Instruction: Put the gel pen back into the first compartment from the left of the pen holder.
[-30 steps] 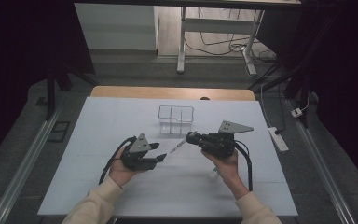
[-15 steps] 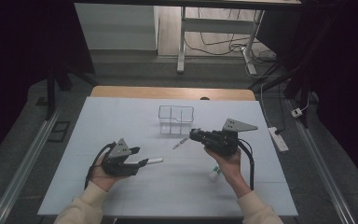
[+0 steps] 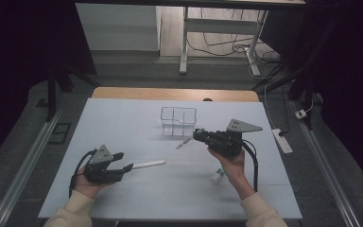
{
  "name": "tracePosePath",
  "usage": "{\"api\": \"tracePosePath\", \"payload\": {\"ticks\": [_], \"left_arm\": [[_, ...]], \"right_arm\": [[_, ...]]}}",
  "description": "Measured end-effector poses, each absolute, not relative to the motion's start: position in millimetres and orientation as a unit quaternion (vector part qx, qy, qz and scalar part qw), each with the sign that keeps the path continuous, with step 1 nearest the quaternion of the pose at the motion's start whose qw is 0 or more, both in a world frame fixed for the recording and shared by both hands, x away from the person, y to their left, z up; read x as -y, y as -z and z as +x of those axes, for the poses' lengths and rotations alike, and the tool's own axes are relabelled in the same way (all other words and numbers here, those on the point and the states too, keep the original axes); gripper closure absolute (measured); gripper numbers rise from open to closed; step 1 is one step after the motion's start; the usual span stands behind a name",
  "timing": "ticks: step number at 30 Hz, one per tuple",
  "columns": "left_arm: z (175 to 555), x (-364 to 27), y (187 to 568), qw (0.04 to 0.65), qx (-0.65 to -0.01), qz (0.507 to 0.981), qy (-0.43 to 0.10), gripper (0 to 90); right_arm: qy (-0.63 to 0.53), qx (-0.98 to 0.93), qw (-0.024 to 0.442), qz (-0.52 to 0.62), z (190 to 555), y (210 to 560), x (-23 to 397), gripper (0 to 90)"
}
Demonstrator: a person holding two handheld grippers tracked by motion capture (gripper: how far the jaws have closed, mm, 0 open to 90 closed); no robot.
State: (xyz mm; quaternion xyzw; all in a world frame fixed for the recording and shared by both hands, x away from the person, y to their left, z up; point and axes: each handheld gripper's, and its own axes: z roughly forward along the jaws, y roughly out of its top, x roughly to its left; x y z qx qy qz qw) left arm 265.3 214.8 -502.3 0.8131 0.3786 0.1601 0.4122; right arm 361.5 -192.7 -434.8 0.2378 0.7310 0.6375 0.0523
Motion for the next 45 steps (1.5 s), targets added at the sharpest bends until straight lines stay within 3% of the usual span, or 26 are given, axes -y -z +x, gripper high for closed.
{"api": "tracePosePath", "payload": {"ticks": [45], "left_arm": [[268.0,-222.4,505.3,0.415,-0.382,0.812,-0.148,38.1]], "right_arm": [[-0.663,-0.702,0.085,0.246,396.2,389.0,175.8,78.8]]}}
